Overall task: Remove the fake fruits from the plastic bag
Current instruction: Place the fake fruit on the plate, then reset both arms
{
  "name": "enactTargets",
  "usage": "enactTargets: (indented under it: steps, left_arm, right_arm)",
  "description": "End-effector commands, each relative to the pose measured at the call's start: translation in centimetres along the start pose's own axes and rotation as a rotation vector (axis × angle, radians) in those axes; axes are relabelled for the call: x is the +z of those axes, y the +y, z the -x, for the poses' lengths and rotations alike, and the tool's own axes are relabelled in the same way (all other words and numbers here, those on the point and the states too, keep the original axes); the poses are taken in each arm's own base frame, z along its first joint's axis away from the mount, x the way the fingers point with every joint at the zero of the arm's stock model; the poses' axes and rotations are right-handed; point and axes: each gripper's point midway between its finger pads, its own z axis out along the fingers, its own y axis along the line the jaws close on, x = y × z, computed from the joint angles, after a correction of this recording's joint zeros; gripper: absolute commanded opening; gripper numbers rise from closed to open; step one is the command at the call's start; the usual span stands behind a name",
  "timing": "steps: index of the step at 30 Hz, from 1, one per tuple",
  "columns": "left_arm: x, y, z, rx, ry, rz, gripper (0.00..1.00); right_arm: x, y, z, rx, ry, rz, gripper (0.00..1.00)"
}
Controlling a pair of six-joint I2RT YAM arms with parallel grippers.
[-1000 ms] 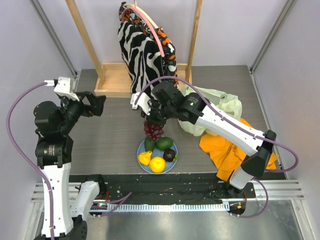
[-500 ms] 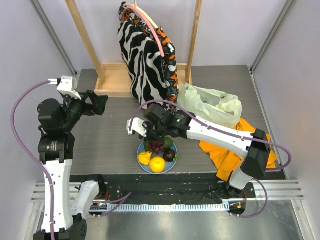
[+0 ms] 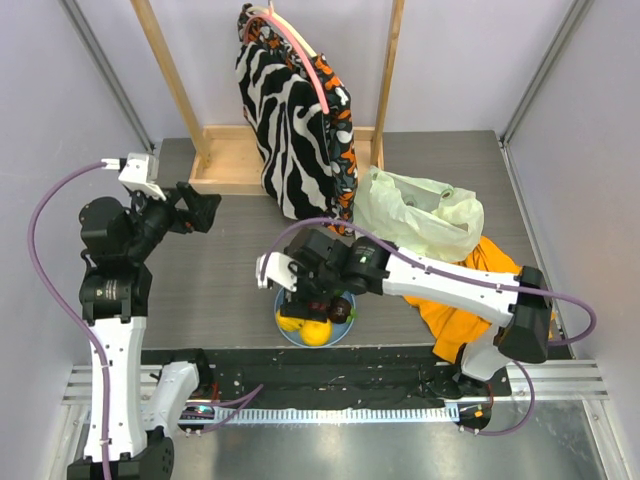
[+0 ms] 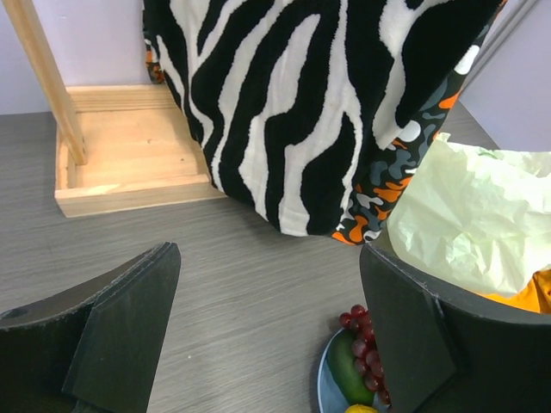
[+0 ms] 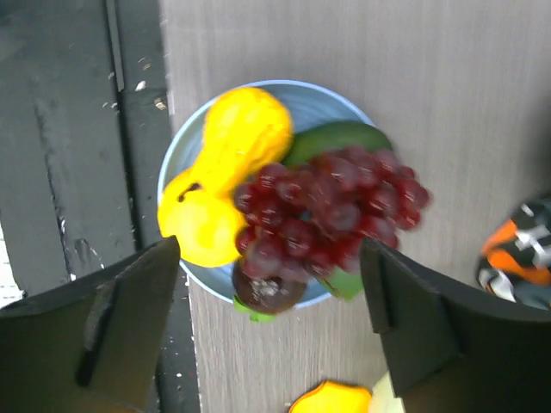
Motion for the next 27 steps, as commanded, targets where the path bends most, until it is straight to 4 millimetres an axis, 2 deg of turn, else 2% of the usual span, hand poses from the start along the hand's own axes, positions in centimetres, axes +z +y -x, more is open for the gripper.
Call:
enactTargets:
  steps: [1,2,4,5,6,7,8,9,10,11,12,13,14,15,16,17,18,19,22,27]
  left_arm:
    - [0.9,-0.3,0.0,-0.015,-0.007,-0.047,1.00]
    - [1.2,-0.2,-0.4,-0.021,0.004,-0.048,1.00]
    - [1.8,0.2,-1.5,-0.038,0.037,-0.049,1.00]
    - [2.0,0.3,-1.9,-0.042,0.048,-0.048,1.00]
    - [2.1,0.5,-2.3,-0.044,0.058,-0.047,1.00]
    - [2.5,1.0,-3.2,-0.053,0.079,-0.034,1.00]
    - [2.7,1.2,-3.6,-0.050,0.091,-0.029,1.00]
    - [2.9,1.5,-4.2,-0.053,0.108,-0.020,1.00]
    - [3.0,1.9,-4.7,-0.053,0.123,-0.006,1.00]
    - [3.3,2.6,-5.4,-0.053,0.146,0.017,1.00]
    - [3.4,3.0,-6.0,-0.042,0.168,0.029,1.00]
    - [3.5,3.4,-6.4,-0.033,0.183,0.041,1.00]
    - [3.8,4.1,-7.2,-0.031,0.210,0.067,1.00]
    - [3.8,4.7,-7.7,-0.004,0.232,0.081,1.00]
    - [3.9,5.2,-8.2,0.004,0.252,0.098,1.00]
    - [4.0,6.0,-8.9,0.009,0.277,0.132,1.00]
    - [4.0,6.5,-9.5,0.024,0.299,0.148,1.00]
    - [4.0,6.8,-9.9,0.031,0.314,0.155,1.00]
    - [4.2,7.7,-11.8,0.049,0.371,0.170,1.00]
    - [4.7,8.5,-15.4,0.039,0.451,0.152,1.00]
  right_arm:
    - [-5.9,-4.6,4.6,0.144,-0.182,-0.188,0.97]
    - [-6.7,-5.5,4.9,0.163,-0.202,-0.208,0.98]
    - [-7.8,-6.7,4.3,0.184,-0.199,-0.270,0.99]
    - [-7.6,-6.9,3.4,0.192,-0.180,-0.283,0.98]
    - [-8.7,-8.1,2.8,0.216,-0.184,-0.365,0.98]
    - [-9.0,-8.6,2.1,0.244,-0.179,-0.403,0.99]
    - [-8.7,-8.7,0.3,0.264,-0.149,-0.428,1.00]
    - [-9.5,-10.1,-1.0,0.309,-0.146,-0.477,1.00]
    - [-11.0,-10.5,-1.7,0.373,-0.180,-0.504,1.00]
    - [-11.2,-11.0,-3.2,0.425,-0.169,-0.517,1.00]
    - [-12.7,-13.2,-5.4,0.517,-0.169,-0.595,1.00]
    - [-14.3,-13.8,-6.4,0.610,-0.206,-0.652,1.00]
    - [-14.5,-14.3,-8.3,0.665,-0.189,-0.694,1.00]
    - [-15.5,-15.0,-9.3,0.706,-0.211,-0.747,1.00]
    - [-17.8,-16.2,-11.2,0.765,-0.227,-0.854,1.00]
    - [-18.0,-16.1,-12.9,0.805,-0.217,-0.893,1.00]
    - [-18.6,-16.4,-13.7,0.823,-0.224,-0.929,1.00]
    - [-19.6,-16.8,-15.3,0.855,-0.210,-0.983,1.00]
    - [-20.8,-16.4,-17.7,0.893,-0.203,-1.044,1.00]
    - [-21.5,-15.2,-19.0,0.965,-0.204,-1.042,1.00]
